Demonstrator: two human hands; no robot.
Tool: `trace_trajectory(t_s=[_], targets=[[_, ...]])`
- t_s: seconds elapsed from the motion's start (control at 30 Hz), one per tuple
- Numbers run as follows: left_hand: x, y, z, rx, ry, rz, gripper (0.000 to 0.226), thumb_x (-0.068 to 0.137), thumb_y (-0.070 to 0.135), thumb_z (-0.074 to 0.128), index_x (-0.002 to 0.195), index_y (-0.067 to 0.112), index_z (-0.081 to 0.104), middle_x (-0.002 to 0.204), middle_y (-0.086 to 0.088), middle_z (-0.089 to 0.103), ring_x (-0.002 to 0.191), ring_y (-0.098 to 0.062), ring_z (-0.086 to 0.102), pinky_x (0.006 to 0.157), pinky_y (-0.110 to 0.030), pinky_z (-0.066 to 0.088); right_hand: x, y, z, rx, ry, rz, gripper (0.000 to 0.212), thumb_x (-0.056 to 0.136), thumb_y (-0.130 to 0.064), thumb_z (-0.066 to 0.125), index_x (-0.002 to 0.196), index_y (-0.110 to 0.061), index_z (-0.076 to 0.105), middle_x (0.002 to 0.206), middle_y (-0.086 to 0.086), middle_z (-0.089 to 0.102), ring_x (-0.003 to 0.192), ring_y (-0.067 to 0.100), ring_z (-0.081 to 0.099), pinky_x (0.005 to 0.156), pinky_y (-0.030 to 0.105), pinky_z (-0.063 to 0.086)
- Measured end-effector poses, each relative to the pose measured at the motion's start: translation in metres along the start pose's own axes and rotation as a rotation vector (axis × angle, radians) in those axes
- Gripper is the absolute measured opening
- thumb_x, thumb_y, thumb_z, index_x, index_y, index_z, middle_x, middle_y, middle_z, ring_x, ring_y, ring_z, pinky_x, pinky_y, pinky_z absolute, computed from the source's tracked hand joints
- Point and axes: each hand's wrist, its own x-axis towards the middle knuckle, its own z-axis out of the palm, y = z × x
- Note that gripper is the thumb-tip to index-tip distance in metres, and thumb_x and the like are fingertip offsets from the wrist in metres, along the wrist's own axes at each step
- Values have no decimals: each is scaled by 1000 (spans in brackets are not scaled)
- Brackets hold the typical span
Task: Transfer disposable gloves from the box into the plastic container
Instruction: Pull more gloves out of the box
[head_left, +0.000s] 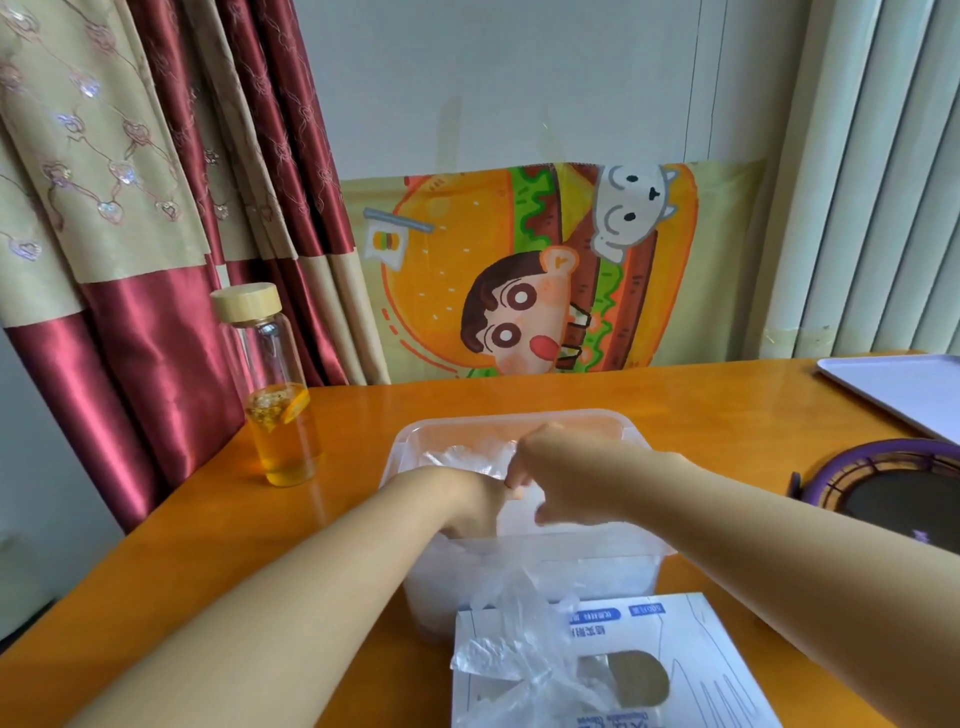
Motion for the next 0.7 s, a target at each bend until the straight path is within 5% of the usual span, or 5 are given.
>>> trace_trajectory(t_s=[0.13, 0.27, 0.4, 0.53, 0.7], targets=[[6, -6, 5, 79, -50, -77, 79, 95, 10, 46, 154, 29, -3, 159, -7, 18, 134, -34, 38, 101, -40, 44, 9, 15, 23, -58, -433, 80, 32, 95, -10, 50, 123, 3, 56, 125, 17, 58, 114, 30, 55, 97, 34, 45], [6, -4, 3, 119, -135, -138, 80, 99, 17, 42, 150, 29, -19, 161, -11, 7, 141, -37, 24, 103, -40, 36, 15, 19, 28, -83, -530, 81, 34, 99, -11, 42, 128, 4, 52, 130, 17, 54, 117, 30, 54, 99, 33, 42], [-6, 1, -3, 91, -147, -96, 69, 98, 25, 49, 154, 15, 11, 156, -9, 28, 136, -31, 36, 102, -36, 39, 15, 15, 23, -114, -540, 110, 33, 98, -10, 43, 126, 4, 54, 129, 18, 55, 94, 24, 51, 98, 32, 43], [-40, -4, -18, -4, 3, -19, 55, 98, 34, 50, 147, 16, 35, 144, 1, 48, 124, -23, 51, 104, -38, 44, -4, 15, -2, 4, -276, 89, 50, 91, -28, 61, 135, -8, 50, 136, 5, 53, 122, 23, 51, 103, 32, 41], [-105, -10, -14, -366, 477, 197, 31, 95, 25, 57, 124, 33, 58, 116, 19, 64, 100, 3, 60, 87, -13, 46, -66, -1, -40, 336, 243, -44, 15, 87, -25, 65, 101, -22, 72, 95, -9, 72, 71, -3, 60, 64, 5, 44]])
